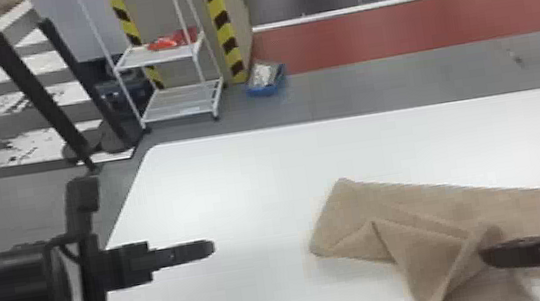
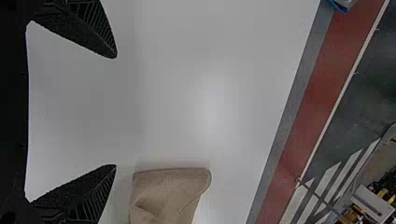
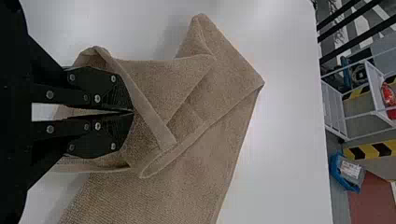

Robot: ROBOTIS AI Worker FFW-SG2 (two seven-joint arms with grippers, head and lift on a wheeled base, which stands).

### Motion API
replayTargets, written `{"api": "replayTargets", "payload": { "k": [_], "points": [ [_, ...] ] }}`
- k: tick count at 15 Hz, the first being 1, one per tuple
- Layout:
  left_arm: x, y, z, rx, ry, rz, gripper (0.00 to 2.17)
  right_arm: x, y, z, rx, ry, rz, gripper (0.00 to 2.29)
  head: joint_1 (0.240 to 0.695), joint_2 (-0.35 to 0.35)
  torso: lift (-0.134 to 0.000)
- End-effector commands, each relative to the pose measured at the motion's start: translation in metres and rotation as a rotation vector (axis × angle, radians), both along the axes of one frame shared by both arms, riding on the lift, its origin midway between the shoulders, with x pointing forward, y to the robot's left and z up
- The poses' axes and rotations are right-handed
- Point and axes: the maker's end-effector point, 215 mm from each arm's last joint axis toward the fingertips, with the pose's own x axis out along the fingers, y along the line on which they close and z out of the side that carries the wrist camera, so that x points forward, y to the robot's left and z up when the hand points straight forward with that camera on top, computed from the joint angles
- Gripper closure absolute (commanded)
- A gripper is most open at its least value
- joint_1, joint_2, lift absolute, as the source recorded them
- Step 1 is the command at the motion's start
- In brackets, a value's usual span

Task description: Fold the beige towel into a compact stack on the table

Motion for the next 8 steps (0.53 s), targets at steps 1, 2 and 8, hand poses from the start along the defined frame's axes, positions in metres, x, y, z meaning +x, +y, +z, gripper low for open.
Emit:
{"api": "replayTargets", "payload": {
  "k": [1, 2, 8],
  "points": [
    [-0.001, 0.0, -0.002, -0.004, 0.008, 0.002, 0.04, -0.006, -0.015, -0.006, -0.023, 0.014, -0.016, 1.33, 0.695, 0.196, -0.124],
    [0.0, 0.001, -0.002, -0.003, 0.009, 0.003, 0.04, -0.009, -0.023, -0.009, -0.028, 0.021, -0.03, 1.33, 0.695, 0.192, -0.124],
    [0.0, 0.0, -0.001, -0.007, 0.007, 0.003, 0.04, -0.032, -0.04, 0.025, -0.026, -0.073, -0.067, 0.16, 0.695, 0.157, -0.124]
  ]
}}
